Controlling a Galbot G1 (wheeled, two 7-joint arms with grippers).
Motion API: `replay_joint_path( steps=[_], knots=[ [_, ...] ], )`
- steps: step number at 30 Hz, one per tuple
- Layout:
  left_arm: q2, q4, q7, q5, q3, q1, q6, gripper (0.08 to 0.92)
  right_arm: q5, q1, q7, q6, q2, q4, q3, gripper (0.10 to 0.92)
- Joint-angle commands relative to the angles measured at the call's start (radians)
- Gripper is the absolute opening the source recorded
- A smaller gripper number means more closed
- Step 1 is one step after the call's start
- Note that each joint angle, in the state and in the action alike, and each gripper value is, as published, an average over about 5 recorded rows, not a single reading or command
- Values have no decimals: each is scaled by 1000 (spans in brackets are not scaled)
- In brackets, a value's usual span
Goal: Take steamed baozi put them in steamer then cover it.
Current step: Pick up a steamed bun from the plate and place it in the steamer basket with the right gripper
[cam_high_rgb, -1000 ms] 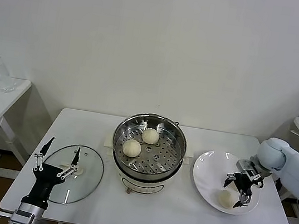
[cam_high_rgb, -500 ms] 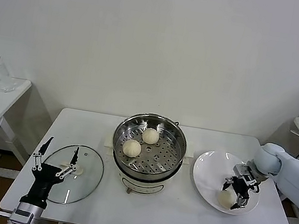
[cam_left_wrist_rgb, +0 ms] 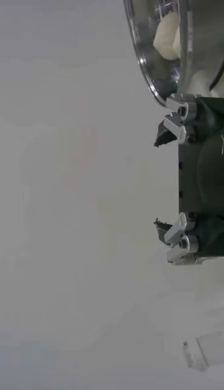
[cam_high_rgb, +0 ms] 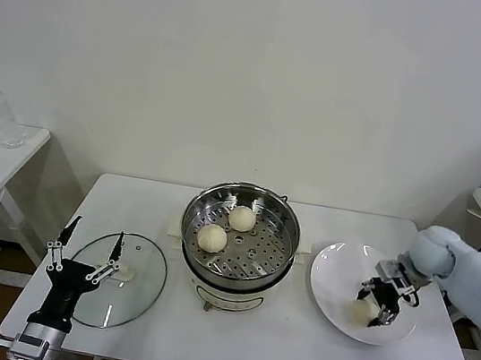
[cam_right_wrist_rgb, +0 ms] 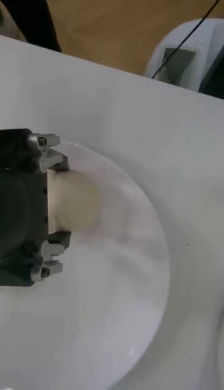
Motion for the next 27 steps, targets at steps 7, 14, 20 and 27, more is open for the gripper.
replay_joint_path(
  steps=[7, 14, 20, 27],
  knots=[
    [-4, -2, 0, -2, 15, 0, 3, 823, 189, 626, -57, 291, 278, 47, -172, 670],
    [-3, -5, 1, -2, 14, 6, -3, 823, 179, 657, -46, 375, 461, 93, -234, 678],
    [-4, -1, 1, -2, 13, 5, -8, 823, 106, 589, -61, 422, 526, 189, -278, 678],
    [-5, -4, 2, -3, 8, 4, -11, 823, -51, 489, -63, 497, 548, 218, -295, 693]
  ],
)
